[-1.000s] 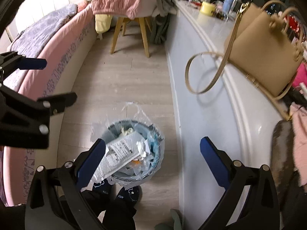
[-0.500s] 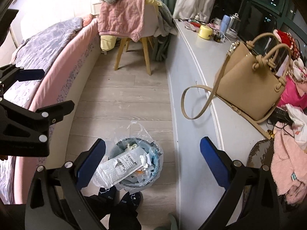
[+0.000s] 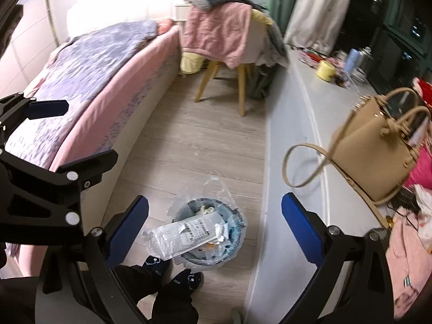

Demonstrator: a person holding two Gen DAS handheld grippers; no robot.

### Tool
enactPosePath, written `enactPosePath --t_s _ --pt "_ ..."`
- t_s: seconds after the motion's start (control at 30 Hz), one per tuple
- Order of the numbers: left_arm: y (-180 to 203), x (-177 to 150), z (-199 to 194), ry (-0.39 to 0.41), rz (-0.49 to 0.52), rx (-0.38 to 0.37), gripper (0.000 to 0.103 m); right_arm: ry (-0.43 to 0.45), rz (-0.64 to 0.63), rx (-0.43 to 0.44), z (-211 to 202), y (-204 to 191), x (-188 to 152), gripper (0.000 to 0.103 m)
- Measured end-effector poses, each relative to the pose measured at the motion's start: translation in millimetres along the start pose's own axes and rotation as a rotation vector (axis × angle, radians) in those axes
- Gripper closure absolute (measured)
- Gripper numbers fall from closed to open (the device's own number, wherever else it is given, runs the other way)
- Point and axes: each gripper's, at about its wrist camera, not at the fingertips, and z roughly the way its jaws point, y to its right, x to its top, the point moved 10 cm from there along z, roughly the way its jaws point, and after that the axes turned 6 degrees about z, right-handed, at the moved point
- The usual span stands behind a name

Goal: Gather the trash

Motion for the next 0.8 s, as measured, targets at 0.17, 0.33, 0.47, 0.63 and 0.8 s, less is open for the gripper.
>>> enactPosePath --t_s 0.17,0.33,0.47,0.63,0.8 --pt "-21 -22 -17 0.004 -0.093 0.039 0.006 0.001 -0.076 0.027 -5 -26 -2 0.007" --pt "-50 -54 -31 0.0 -0.19 0.083 0.006 0.016 -0.169 0.065 -12 -62 -4 0.007" --pt "-75 -85 -44 -0.005 -0.252 0.125 0.006 0.023 -0.24 0.098 -14 -95 -12 0.007" --pt "-104 -128 -67 -0.02 -0.334 0.163 0.006 0.023 -0.283 0.101 -19 -125 -25 0.007" --pt "-121 -155 -86 -0.005 -0.402 0.167 0.006 0.025 -0.316 0.11 -31 -153 -36 0.007"
